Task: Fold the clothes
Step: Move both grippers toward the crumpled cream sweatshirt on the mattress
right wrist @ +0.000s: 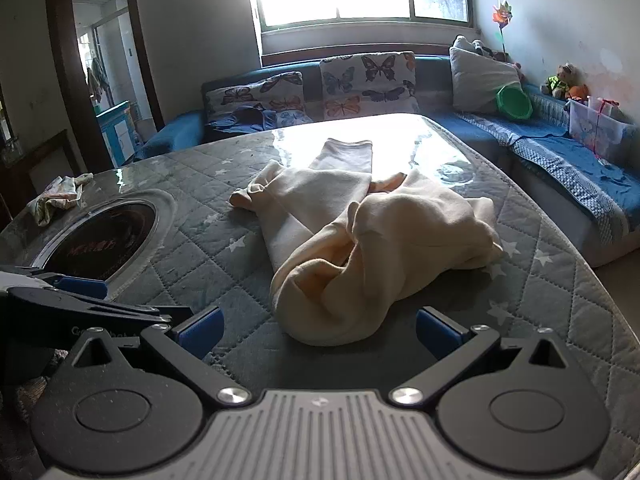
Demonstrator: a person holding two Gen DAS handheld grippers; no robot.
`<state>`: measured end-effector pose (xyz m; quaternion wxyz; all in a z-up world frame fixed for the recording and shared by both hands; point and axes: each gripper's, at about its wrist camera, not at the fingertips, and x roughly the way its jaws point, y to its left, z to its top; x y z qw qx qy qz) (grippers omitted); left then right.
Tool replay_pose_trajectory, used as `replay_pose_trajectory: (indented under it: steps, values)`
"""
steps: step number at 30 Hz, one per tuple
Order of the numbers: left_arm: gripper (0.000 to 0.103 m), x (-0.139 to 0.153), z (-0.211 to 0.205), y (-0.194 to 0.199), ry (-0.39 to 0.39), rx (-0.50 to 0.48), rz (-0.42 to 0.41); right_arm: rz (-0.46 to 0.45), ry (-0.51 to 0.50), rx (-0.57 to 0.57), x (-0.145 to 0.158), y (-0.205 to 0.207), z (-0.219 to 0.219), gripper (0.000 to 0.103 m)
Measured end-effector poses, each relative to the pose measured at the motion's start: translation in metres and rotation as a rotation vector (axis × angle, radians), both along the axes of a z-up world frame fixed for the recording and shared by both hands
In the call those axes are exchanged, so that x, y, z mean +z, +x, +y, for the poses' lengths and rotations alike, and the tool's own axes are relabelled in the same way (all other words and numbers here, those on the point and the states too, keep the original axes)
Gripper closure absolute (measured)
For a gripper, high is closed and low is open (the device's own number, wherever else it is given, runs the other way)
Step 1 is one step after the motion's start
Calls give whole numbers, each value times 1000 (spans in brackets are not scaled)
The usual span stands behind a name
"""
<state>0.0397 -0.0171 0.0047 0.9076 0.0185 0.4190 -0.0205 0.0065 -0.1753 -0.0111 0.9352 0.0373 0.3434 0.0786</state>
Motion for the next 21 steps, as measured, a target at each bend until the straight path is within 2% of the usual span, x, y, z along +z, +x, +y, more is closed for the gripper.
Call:
replay_pose_trajectory:
  steps: [21]
  values:
    - [0, -5, -11, 8, 13, -8, 21, 10, -2, -19, 0, 3, -7, 0]
